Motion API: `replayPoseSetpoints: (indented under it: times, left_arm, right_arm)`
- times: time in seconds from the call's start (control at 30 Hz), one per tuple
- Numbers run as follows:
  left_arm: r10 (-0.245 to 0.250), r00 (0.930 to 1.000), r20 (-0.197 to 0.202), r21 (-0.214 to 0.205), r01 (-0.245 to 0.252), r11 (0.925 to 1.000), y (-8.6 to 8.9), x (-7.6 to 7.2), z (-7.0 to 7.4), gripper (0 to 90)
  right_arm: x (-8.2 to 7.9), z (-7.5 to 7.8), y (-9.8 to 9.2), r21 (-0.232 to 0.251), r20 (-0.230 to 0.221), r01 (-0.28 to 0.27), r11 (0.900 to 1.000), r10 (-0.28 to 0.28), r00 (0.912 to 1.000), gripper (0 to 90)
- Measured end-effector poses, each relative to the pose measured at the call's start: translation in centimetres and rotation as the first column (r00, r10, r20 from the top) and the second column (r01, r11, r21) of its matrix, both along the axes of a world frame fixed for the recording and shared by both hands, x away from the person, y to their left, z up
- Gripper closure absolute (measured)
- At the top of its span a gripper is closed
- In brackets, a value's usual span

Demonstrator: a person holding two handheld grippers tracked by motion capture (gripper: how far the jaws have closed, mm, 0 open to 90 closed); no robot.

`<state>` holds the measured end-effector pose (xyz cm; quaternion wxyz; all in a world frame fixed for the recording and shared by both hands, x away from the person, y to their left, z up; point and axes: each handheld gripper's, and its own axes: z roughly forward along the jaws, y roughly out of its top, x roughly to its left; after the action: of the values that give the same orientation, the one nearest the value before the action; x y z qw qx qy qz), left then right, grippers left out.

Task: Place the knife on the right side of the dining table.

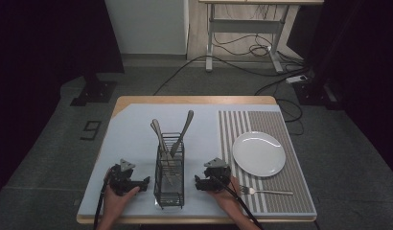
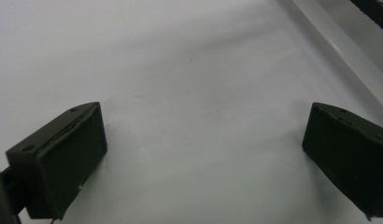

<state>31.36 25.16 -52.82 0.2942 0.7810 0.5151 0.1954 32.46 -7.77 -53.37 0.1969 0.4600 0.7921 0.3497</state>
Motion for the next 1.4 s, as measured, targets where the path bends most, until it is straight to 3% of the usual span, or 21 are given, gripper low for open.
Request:
replayPoseSetpoints:
  times: [0.23, 0.5, 0.53, 0.67, 0.8, 1.23, 1.3, 1.4]
  left_arm:
    - [0.0, 1.0, 0.0, 0.0, 0.0, 1.0, 0.0, 0.0, 0.0, 0.0]
    - [0.0, 1.0, 0.0, 0.0, 0.0, 1.0, 0.0, 0.0, 0.0, 0.0]
    - [0.0, 1.0, 0.0, 0.0, 0.0, 1.0, 0.0, 0.0, 0.0, 0.0]
    - [0.0, 1.0, 0.0, 0.0, 0.0, 1.0, 0.0, 0.0, 0.0, 0.0]
    - [0.0, 1.0, 0.001, 0.001, 0.0, 1.0, 0.0, 0.0, 0.0, 0.0]
    - [0.0, 1.0, 0.001, 0.001, 0.0, 1.0, 0.0, 0.0, 0.0, 0.0]
    - [0.0, 1.0, 0.001, 0.001, 0.0, 1.0, 0.0, 0.0, 0.0, 0.0]
    - [0.0, 1.0, 0.001, 0.001, 0.0, 1.0, 0.0, 0.0, 0.0, 0.0]
  right_arm:
    - [-0.1, 0.1, -0.2, 0.011, 0.008, 0.021, 0.9997, -0.021, 0.9998, 17.1]
    - [-0.2, 1.0, -0.8, 0.083, 0.019, 0.023, 0.9963, -0.024, 0.9995, 17.0]
    - [-0.3, 1.8, -1.2, 0.116, 0.038, 0.018, 0.9931, -0.023, 0.999, 17.2]
    - [-0.3, 2.7, -1.8, 0.162, 0.051, 0.016, 0.9866, -0.025, 0.9984, 17.4]
    - [0.1, 4.0, -2.5, 0.235, 0.051, 0.023, 0.9717, -0.036, 0.9981, 18.2]
    - [0.9, 6.6, -2.2, 0.288, 0.101, -0.006, 0.9576, -0.024, 0.9946, 18.7]
    - [1.1, 7.2, -2.2, 0.308, 0.112, -0.005, 0.9512, -0.031, 0.9932, 19.3]
    - [1.5, 7.9, -2.2, 0.306, 0.128, -0.011, 0.9521, -0.029, 0.9914, 19.9]
